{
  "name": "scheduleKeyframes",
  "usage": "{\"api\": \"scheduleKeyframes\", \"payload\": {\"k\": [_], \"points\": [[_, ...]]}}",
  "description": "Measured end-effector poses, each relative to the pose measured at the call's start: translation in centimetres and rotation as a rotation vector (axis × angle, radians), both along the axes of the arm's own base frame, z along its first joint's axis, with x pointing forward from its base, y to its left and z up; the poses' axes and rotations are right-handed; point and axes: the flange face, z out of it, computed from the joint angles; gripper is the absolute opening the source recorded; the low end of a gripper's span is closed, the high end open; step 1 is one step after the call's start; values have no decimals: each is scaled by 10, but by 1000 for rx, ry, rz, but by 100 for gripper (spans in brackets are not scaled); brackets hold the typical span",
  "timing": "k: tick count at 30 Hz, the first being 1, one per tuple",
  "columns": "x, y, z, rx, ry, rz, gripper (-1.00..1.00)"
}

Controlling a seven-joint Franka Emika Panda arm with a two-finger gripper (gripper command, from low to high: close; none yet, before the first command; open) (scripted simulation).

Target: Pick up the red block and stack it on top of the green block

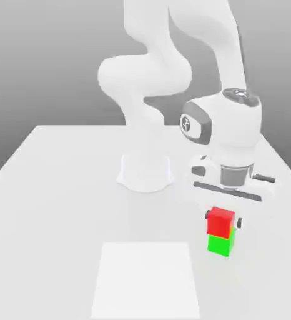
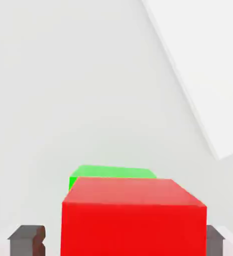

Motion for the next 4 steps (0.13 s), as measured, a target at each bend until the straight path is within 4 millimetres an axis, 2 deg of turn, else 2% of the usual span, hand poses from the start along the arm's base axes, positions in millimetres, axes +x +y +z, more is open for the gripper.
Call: {"api": "scheduleKeyframes", "payload": {"k": [2,4], "points": [[-1,1,-4,1,1,2,100],[-1,3,5,-1,1,8,100]]}}
